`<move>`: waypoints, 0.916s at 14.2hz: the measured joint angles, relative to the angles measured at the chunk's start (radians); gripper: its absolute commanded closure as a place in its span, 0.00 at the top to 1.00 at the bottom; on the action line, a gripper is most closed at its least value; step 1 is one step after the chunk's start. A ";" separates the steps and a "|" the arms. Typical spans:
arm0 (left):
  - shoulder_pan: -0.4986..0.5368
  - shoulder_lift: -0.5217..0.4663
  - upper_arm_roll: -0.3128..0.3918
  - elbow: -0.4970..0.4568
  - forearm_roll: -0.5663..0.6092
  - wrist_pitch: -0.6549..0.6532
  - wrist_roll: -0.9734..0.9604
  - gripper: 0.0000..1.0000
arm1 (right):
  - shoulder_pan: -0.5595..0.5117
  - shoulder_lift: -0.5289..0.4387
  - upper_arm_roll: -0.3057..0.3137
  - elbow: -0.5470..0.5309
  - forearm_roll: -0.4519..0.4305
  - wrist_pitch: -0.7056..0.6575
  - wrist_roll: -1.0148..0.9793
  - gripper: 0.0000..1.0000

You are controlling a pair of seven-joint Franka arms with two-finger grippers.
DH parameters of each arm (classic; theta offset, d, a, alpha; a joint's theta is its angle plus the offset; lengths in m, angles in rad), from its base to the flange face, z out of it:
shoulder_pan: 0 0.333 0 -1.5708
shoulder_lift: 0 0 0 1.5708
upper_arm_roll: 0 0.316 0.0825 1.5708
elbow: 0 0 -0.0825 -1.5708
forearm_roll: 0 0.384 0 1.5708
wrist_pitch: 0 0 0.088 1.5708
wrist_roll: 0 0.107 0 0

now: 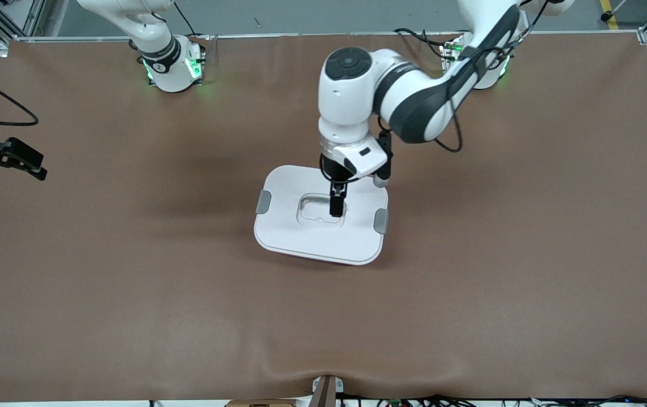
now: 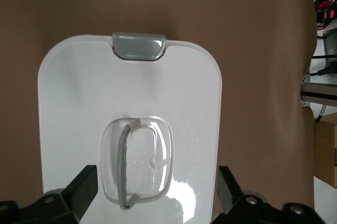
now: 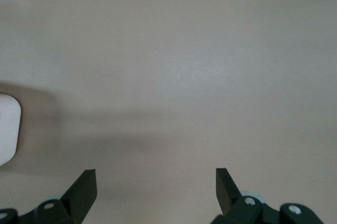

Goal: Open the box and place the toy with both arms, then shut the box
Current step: 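Release the lid handle and raise the left gripper away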

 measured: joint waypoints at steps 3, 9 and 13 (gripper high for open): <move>0.113 -0.097 0.000 0.004 -0.116 -0.105 0.301 1.00 | 0.000 0.000 0.000 0.000 0.000 0.000 0.000 1.00; 0.366 -0.178 0.002 0.004 -0.205 -0.264 0.839 1.00 | 0.000 0.000 0.000 0.000 0.002 0.001 0.008 1.00; 0.472 -0.216 0.002 0.005 -0.206 -0.370 1.154 1.00 | 0.000 0.000 0.000 0.000 0.007 0.000 0.020 1.00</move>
